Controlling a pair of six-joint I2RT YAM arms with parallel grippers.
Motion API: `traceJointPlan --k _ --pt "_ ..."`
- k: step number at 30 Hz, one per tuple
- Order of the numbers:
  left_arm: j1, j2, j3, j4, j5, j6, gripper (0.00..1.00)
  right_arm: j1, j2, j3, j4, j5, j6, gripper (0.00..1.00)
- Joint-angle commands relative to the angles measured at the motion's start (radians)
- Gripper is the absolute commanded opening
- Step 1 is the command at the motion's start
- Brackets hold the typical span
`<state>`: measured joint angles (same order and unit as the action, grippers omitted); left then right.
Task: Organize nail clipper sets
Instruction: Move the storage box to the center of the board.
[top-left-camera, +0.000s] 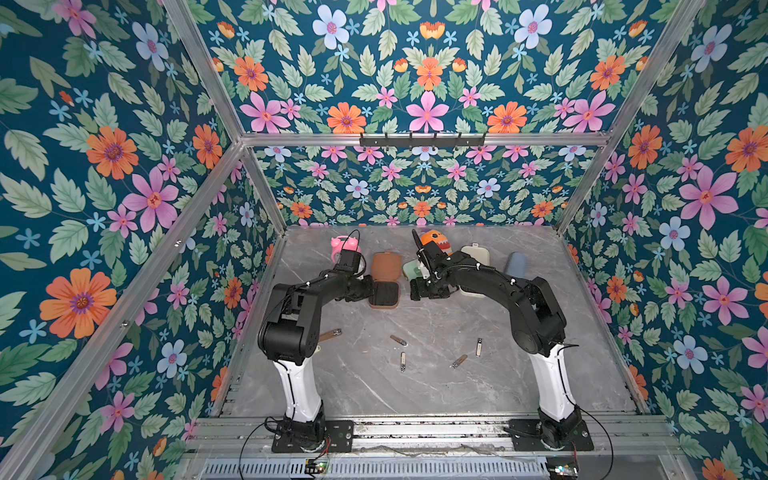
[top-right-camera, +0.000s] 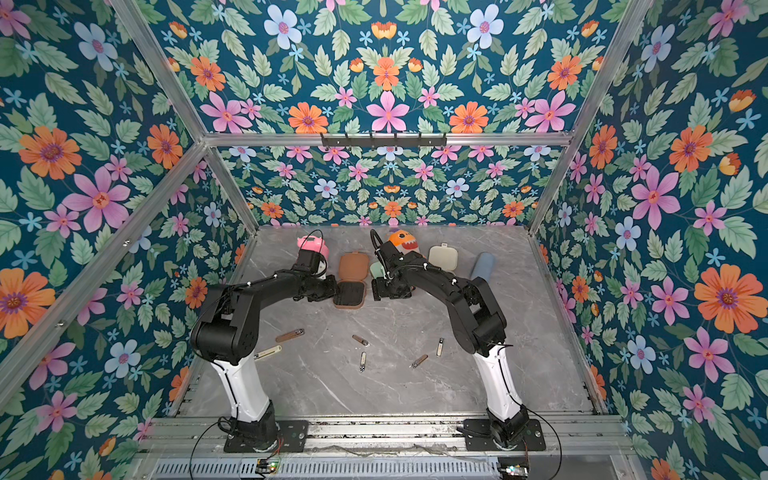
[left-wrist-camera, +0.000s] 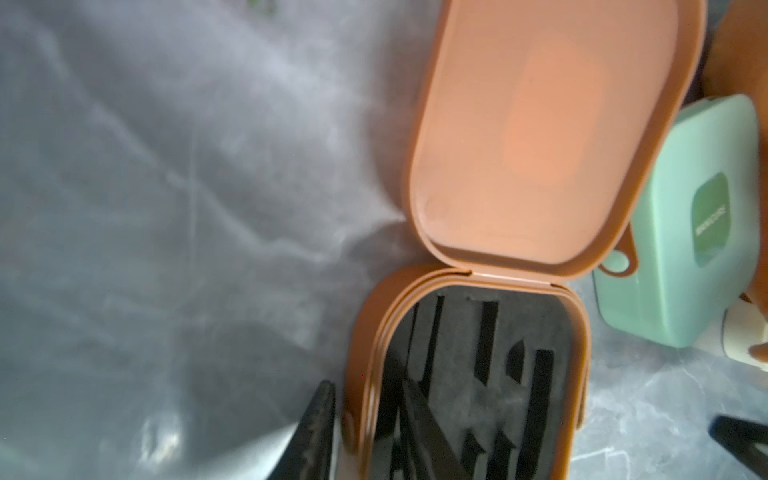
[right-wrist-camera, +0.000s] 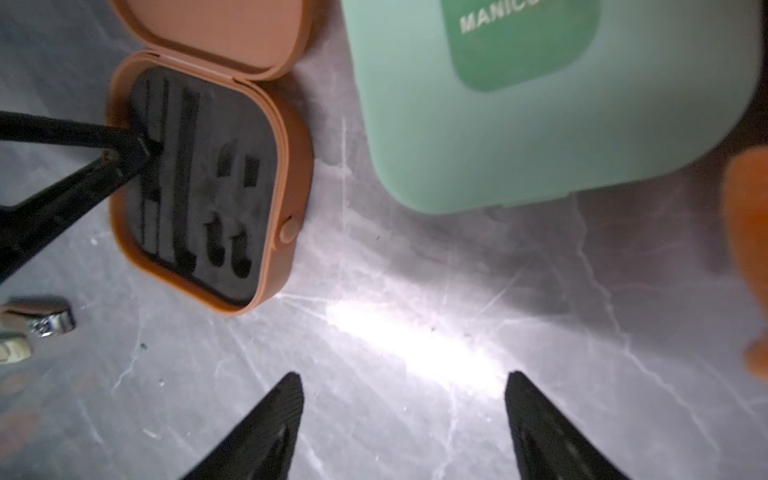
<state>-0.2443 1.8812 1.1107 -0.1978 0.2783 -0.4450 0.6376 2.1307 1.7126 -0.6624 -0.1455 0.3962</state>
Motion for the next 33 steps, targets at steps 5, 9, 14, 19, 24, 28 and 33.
traceJointPlan --k 5,9,14,19,24,28,33 --pt "-0.032 -0.103 -0.165 -0.003 -0.050 -0.149 0.23 0.045 -0.107 -0.124 0.042 0.005 0.041 0.71" --pt "-0.070 -0.173 -0.278 0.066 -0.046 -0.255 0.24 0.074 -0.153 -0.197 0.075 0.003 0.052 0.70" --pt "-0.194 -0.218 -0.357 0.136 -0.081 -0.375 0.25 0.081 -0.202 -0.282 0.112 -0.003 0.080 0.68" --pt "-0.306 -0.245 -0.408 0.219 -0.110 -0.507 0.28 0.080 -0.253 -0.334 0.116 0.014 0.080 0.68" --pt "-0.357 -0.307 -0.394 0.181 -0.155 -0.538 0.43 0.080 -0.292 -0.362 0.114 0.026 0.075 0.68" --pt "-0.359 -0.416 -0.352 0.019 -0.241 -0.481 0.54 0.080 -0.331 -0.384 0.123 0.029 0.073 0.68" --pt "-0.318 -0.522 -0.291 -0.206 -0.379 -0.352 0.67 0.080 -0.375 -0.413 0.143 0.009 0.067 0.71"
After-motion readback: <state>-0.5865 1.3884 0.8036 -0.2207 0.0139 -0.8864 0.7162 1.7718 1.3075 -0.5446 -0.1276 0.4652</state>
